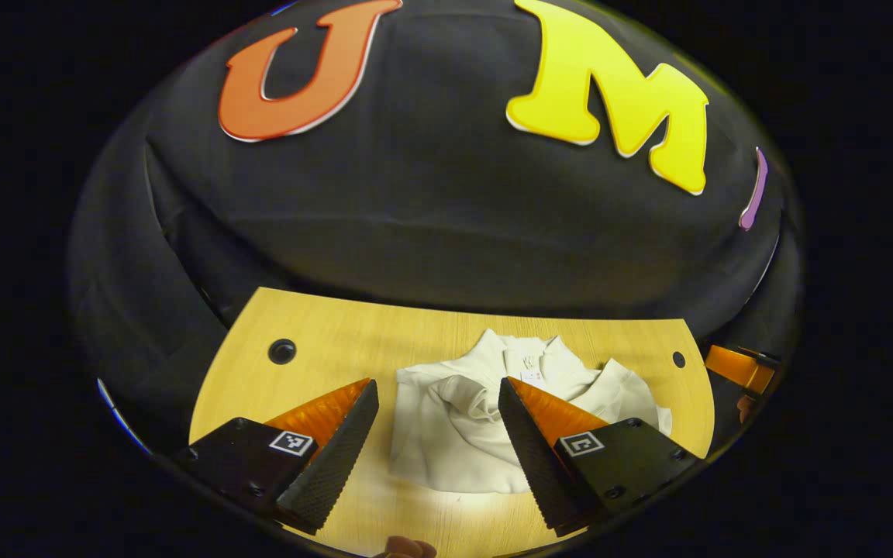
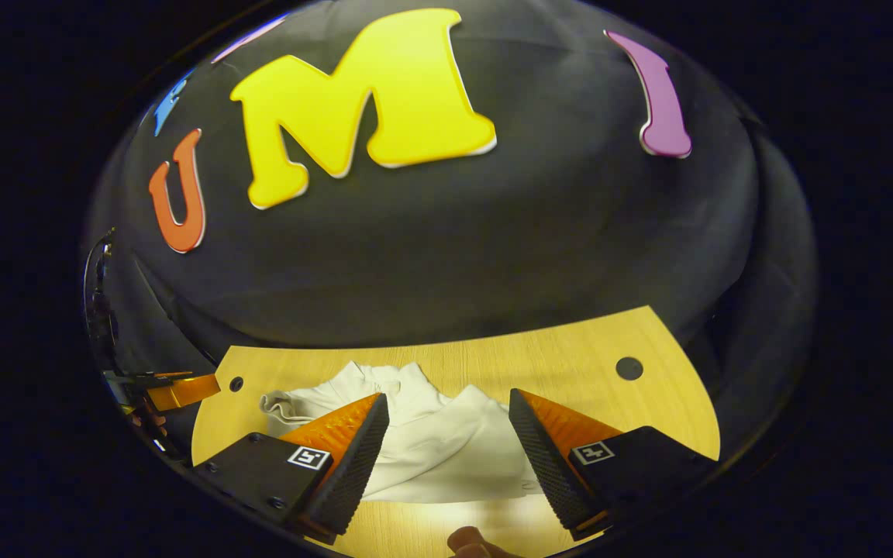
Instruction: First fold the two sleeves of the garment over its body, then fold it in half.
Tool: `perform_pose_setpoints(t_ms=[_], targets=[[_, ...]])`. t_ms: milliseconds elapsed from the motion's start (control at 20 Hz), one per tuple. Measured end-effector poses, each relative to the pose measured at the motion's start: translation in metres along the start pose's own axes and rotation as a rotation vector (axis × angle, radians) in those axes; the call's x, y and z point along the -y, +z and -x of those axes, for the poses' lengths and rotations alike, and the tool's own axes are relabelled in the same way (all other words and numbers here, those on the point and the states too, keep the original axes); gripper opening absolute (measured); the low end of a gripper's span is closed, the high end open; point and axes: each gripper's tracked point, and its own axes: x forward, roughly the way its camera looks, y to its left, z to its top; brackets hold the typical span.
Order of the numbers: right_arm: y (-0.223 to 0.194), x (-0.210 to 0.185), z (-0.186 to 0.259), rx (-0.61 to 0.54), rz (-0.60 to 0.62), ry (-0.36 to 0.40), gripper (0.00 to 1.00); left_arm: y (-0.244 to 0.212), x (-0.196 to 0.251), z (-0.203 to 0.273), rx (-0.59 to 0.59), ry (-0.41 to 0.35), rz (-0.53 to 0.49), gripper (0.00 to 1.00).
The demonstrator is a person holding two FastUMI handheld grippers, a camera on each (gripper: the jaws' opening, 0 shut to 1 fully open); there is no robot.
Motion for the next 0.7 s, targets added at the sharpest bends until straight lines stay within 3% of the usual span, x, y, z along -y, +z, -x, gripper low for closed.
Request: perform_pose_setpoints(t_ms=[50,300,500,700], targets=[[0.010,0.003,0.020,0.044,0.032,-0.018,0.97,0.000,0.001,0.014,0.025,0.002,0.001,0.99],[0.039,-0.004,0.127,0.245,0.087,-0.045,0.96,0.017,-0.013,0.118,0.199,0.027,-0.003,0.99],[0.049,0.002,0.207,0.409,0.079,-0.082,0.96,0.018,-0.016,0.183,0.352,0.018,-0.007,0.99],[0.040,0.001,0.262,0.496,0.155,-0.101,0.96,0.008,-0.025,0.237,0.423,0.041,0.005,0.98]])
